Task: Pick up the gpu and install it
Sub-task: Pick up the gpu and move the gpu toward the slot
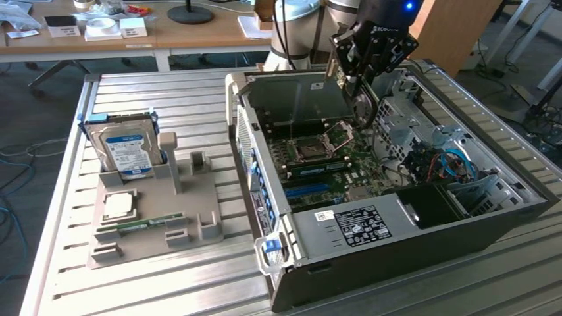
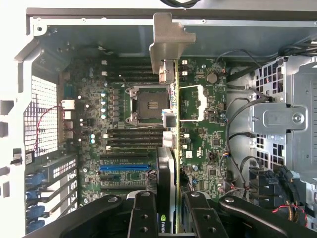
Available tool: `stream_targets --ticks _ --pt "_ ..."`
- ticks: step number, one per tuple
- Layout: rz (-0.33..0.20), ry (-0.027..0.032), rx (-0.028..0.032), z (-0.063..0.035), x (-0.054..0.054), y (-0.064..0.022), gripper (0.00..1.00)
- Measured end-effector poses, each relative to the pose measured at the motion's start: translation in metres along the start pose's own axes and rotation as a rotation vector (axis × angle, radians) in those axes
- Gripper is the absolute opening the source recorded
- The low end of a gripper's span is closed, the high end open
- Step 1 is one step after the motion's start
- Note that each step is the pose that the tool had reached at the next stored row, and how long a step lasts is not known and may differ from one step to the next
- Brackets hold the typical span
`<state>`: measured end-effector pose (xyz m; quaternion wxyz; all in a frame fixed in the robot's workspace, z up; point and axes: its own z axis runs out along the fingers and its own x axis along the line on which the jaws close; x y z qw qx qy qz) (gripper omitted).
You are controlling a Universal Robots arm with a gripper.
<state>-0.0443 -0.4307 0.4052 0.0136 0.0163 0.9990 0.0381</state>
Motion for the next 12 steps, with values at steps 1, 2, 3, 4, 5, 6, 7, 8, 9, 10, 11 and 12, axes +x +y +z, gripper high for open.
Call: stream_targets --ticks 1,2,3,4,5,6,7,8,9,10,11,12 --pt "0.0 0.0 0.0001 0.0 0.0 0.0 0.27" --pt "0.0 0.0 0.0 0.0 0.0 0.0 0.27" --pt "0.0 0.0 0.0 0.0 0.0 0.0 0.27" --pt "0.0 0.0 0.0 0.0 0.0 0.0 0.27" --pt "0.0 0.0 0.0 0.0 0.0 0.0 0.27" --pt "0.0 0.0 -0.0001 0.0001 -0.001 0.0001 0.27" --pt "0.0 0.0 0.0 0.0001 -0.003 0.0001 0.27" --pt "0.0 0.0 0.0 0.0001 -0.004 0.0002 0.27" --pt "0.0 0.0 0.0001 0.0002 -0.007 0.0003 0.27" --pt "0.0 0.0 0.0001 0.0002 -0.009 0.0004 0.27" --pt "0.0 0.0 0.0 0.0003 -0.011 0.0004 0.27" --pt "0.0 0.0 0.0 0.0004 -0.014 0.0005 0.27"
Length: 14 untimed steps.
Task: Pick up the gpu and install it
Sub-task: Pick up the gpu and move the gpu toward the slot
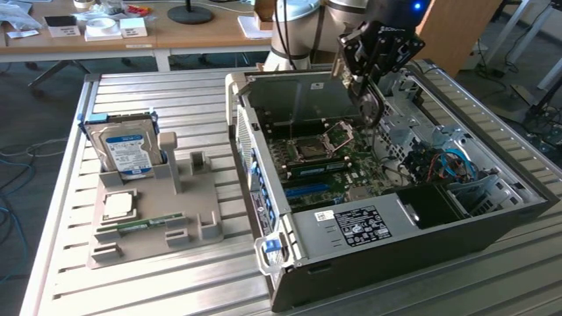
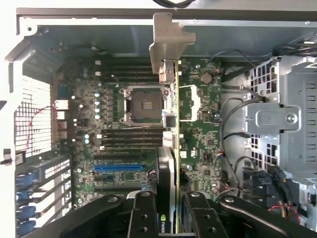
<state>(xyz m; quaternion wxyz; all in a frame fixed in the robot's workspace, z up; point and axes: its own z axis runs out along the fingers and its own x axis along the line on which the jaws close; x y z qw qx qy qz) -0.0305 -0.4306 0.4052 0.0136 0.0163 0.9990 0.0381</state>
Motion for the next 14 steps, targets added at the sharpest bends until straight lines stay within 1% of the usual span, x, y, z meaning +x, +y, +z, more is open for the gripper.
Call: stream_targets --ticks 9,11,14 --pt "0.0 0.0 0.0 0.0007 -0.022 0.0007 0.27" --pt "0.0 0.0 -0.0001 0.0008 -0.024 0.0008 0.27" --pt "0.0 0.0 0.0 0.0008 -0.024 0.0008 0.27"
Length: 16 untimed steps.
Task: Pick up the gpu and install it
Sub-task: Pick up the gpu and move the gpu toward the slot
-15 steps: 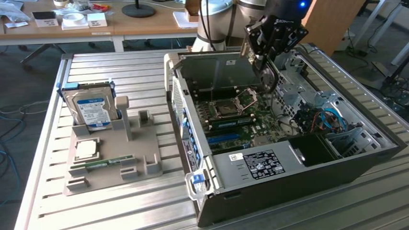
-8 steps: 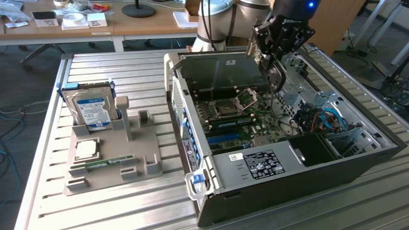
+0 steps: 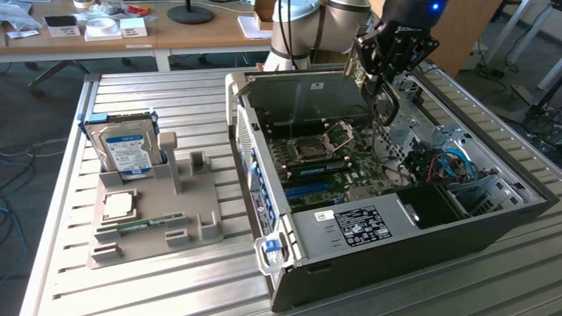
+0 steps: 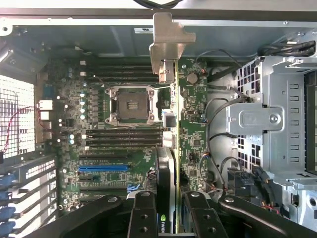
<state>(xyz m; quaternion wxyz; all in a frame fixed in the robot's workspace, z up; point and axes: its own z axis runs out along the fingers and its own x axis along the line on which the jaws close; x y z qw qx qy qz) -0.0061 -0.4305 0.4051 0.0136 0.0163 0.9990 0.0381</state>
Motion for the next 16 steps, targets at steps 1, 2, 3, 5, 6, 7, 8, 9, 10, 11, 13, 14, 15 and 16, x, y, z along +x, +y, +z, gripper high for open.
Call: stream_targets --ticks 1,2,3,5,6,7,8,9,10,11,13,14,15,16 --pt "0.0 0.0 0.0 0.0 -0.0001 0.0 0.27" --pt "0.0 0.0 0.0 0.0 -0.0001 0.0 0.27" --pt "0.0 0.0 0.0 0.0 -0.0001 0.0 0.27" --pt "0.0 0.0 0.0 0.0 -0.0006 0.0 0.27" --pt "0.0 0.0 0.0 0.0 -0.0008 0.0 0.27" --pt "0.0 0.0 0.0 0.0 -0.001 0.0 0.27" --pt "0.0 0.0 0.0001 0.0 -0.001 0.0 0.27" --pt "0.0 0.0 0.0001 0.0 -0.0011 0.0 0.27" --pt "0.0 0.0 0.0001 0.0 -0.0011 0.0 0.27" --pt "0.0 0.0 0.0 0.0 -0.0012 0.0001 0.27" --pt "0.0 0.0001 -0.0001 0.0001 -0.0022 0.0001 0.27" --pt "0.0 0.0 -0.0002 0.0002 -0.0028 0.0001 0.27" --pt "0.0 0.0001 -0.0001 0.0002 -0.0036 0.0002 0.27" --pt "0.0 0.0 -0.0001 0.0002 -0.0043 0.0002 0.27"
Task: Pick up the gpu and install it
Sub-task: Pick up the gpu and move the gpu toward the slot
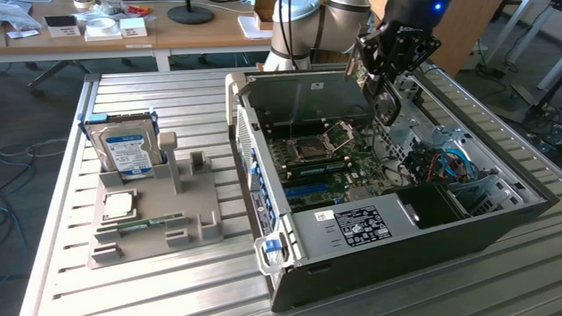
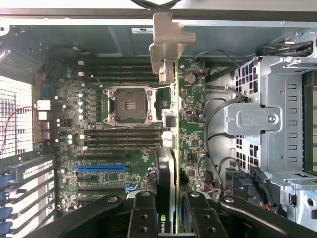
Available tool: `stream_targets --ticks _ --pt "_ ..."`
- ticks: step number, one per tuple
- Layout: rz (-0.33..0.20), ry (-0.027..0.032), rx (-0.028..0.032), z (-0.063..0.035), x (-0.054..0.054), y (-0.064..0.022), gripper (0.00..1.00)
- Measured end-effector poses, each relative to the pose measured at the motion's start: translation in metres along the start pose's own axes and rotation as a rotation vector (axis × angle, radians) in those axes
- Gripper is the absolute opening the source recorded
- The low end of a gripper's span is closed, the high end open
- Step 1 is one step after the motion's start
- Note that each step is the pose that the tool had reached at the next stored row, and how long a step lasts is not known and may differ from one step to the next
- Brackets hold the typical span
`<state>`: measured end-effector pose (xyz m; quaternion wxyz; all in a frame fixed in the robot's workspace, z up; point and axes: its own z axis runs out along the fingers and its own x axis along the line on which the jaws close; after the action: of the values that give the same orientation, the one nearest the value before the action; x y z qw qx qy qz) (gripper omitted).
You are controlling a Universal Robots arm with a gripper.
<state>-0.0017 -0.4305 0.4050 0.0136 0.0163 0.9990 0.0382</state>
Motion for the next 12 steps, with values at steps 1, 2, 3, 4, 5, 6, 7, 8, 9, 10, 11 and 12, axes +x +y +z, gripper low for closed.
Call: stream_targets --ticks 1,2,3,4,5,6,7,8,9,10,11,12 --pt "0.0 0.0 0.0 0.0 -0.0004 0.0 0.27" --pt "0.0 0.0 0.0001 0.0 -0.0004 0.0 0.27" --pt "0.0 0.0 0.0 0.0 -0.0004 0.0 0.27" --pt "0.0 -0.0001 0.0 0.0 -0.0004 0.0 0.27" --pt "0.0 0.0 0.0001 0.0 -0.0004 0.0 0.27" --pt "0.0 0.0 0.0001 0.0 -0.0005 0.0 0.27" --pt "0.0 0.0 0.0 0.0 -0.001 0.0 0.27" --pt "0.0 0.0 0.0 0.0001 -0.0015 0.0001 0.27" --pt "0.0 0.0 0.0001 0.0001 -0.002 0.0001 0.27" --pt "0.0 0.0 0.0 0.0001 -0.0023 0.0001 0.27" --pt "0.0 0.0 0.0 0.0001 -0.0024 0.0001 0.27" --pt "0.0 0.0 0.0 0.0002 -0.0028 0.0001 0.27"
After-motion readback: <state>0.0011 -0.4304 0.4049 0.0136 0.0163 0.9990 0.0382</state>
